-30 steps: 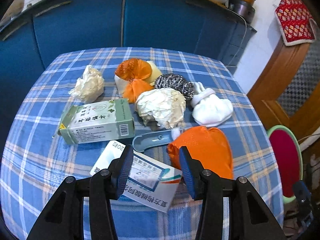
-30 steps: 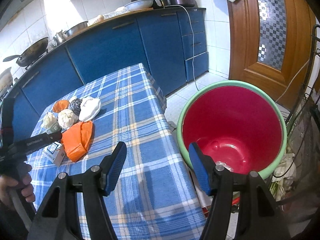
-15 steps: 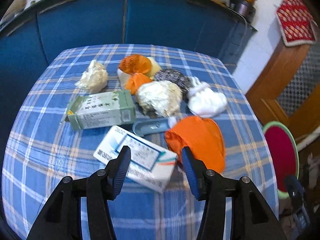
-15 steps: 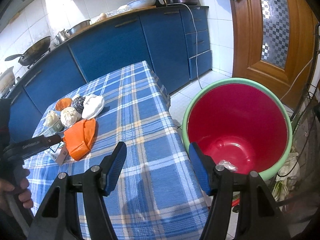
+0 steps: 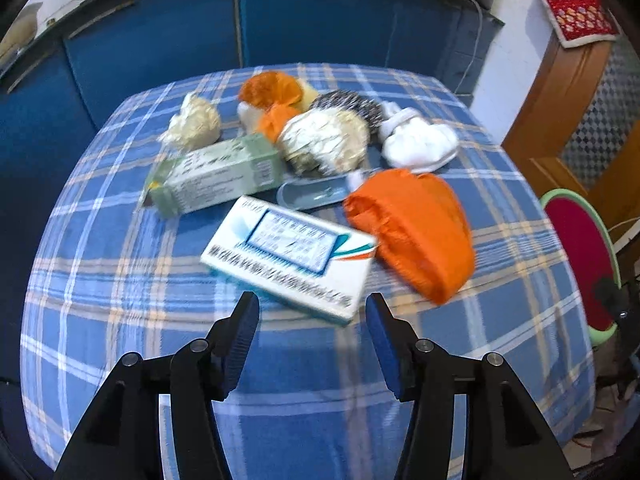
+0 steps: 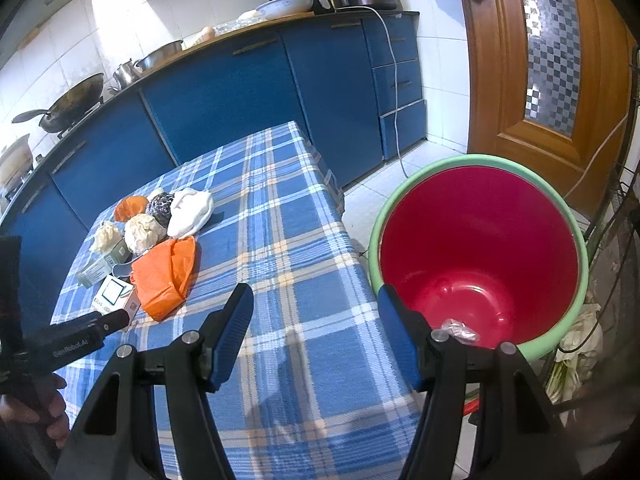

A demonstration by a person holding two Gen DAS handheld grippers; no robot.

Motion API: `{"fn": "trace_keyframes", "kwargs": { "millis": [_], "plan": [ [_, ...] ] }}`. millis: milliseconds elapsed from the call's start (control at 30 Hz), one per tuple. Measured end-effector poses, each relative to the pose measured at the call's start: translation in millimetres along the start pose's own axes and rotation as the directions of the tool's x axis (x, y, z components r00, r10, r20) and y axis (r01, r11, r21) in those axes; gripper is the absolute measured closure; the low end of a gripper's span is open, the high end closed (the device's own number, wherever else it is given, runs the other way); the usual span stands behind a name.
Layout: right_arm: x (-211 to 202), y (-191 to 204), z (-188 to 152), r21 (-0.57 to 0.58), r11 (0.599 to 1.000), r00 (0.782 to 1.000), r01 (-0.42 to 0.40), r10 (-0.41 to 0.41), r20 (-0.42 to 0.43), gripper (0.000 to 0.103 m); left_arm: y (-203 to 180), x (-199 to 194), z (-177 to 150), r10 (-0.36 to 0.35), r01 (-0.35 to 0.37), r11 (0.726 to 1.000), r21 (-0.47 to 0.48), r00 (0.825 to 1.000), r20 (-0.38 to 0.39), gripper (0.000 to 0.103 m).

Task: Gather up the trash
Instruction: 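Move both open tools back over the table toward the remaining items, then grasp the white medicine box with the left tool while the right tool grasps the orange bag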

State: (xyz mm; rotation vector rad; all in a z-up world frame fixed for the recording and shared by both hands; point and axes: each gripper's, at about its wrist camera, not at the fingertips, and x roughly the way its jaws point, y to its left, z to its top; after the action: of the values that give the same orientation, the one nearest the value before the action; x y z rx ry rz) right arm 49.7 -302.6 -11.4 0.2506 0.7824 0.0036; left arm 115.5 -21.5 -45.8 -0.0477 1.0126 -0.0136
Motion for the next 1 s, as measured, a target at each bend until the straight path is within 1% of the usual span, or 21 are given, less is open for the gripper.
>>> {"fn": "trace_keyframes", "kwargs": {
  "millis": [100,233,333,533,600,700,800,867,1000],
  "plan": [
    [0.8,3.9,-0.6,-0.008,1.0,1.0,-0.005,0.005,-0.002,0.037,10.9,0.6,-3.7,0.005,-0.005,1.0,-0.024,1.0,0.0,0.046],
    [1.9,8.7,-0.8,-0.016,1.0,1.0,-0.011,0.011,-0.006,0.037,25.9,-1.2,-6.2,0.039,-0.039,0.998,-0.043,0.999,0.007,0.046],
    [3.0,12.3,-1.2,-0.024,1.0,1.0,-0.015,0.015,-0.008,0.037,41.9,-3.3,-8.7,0.071,-0.07,0.995,-0.073,0.997,0.011,0.046],
    [6.9,19.6,-2.3,-0.037,0.999,1.0,-0.023,0.022,-0.016,0.037,71.5,-7.2,-12.7,0.113,-0.111,0.984,-0.137,0.993,0.012,0.046],
    [7.7,22.2,-2.8,-0.041,0.999,1.0,-0.025,0.024,-0.019,0.037,78.0,-10.3,-12.9,0.098,-0.093,0.983,-0.156,0.995,0.024,0.046],
    [9.5,26.6,-3.2,-0.047,0.998,0.999,-0.028,0.027,-0.023,0.037,79.6,-17.1,-9.6,0.049,-0.038,0.986,-0.163,0.997,0.063,0.046],
    [11.3,31.2,-3.9,-0.055,0.998,0.999,-0.033,0.032,-0.028,0.037,74.2,-19.1,-3.3,0.005,0.009,0.988,-0.154,0.996,0.089,0.039],
    [12.6,34.4,-4.4,-0.061,0.997,0.999,-0.036,0.034,-0.033,0.037,68.6,-16.2,2.9,-0.016,0.03,0.99,-0.14,0.995,0.1,0.039],
    [14.0,40.0,-5.4,-0.072,0.997,0.999,-0.039,0.036,-0.039,0.037,59.8,-2.3,12.1,-0.038,0.048,0.992,-0.12,0.996,0.086,0.039]
  ]
}}
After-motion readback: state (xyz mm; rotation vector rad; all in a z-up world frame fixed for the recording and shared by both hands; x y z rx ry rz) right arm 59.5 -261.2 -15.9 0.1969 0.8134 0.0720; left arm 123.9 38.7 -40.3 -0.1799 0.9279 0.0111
